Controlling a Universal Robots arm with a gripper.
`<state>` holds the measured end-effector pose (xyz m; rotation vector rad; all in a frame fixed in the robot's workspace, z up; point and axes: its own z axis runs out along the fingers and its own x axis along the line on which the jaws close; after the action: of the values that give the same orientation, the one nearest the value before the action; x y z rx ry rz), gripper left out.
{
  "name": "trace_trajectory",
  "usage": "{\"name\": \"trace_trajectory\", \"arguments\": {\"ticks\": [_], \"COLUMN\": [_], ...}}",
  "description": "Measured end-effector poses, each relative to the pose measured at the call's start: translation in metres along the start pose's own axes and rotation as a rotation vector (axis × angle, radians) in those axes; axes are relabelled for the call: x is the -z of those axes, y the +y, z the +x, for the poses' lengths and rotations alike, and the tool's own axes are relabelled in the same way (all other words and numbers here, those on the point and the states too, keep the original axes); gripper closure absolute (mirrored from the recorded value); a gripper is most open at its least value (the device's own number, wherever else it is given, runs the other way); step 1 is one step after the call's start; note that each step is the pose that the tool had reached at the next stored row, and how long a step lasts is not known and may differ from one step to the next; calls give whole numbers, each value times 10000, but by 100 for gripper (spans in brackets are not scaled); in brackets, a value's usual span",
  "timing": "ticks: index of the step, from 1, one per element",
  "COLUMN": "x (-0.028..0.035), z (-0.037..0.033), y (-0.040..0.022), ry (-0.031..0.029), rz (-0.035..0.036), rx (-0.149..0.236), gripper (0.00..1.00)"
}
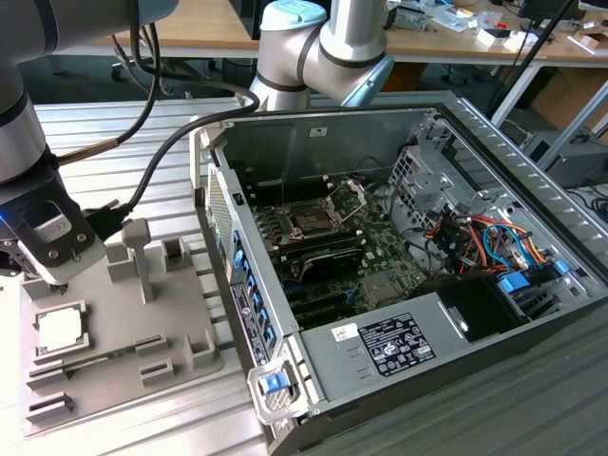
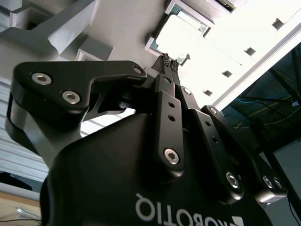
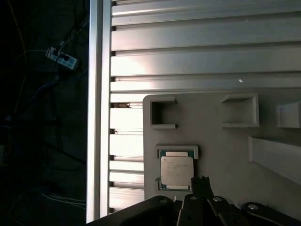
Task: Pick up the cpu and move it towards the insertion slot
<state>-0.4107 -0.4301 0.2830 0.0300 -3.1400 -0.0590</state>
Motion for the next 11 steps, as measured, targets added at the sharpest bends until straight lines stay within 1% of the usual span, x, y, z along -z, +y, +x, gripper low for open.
{"name": "trace_trajectory", "arguments": {"ticks": [11], "x": [-18], "z": [0], "y": [-13], "ry": [-1], "rz": [0], "rx": [0], "gripper": [89]}}
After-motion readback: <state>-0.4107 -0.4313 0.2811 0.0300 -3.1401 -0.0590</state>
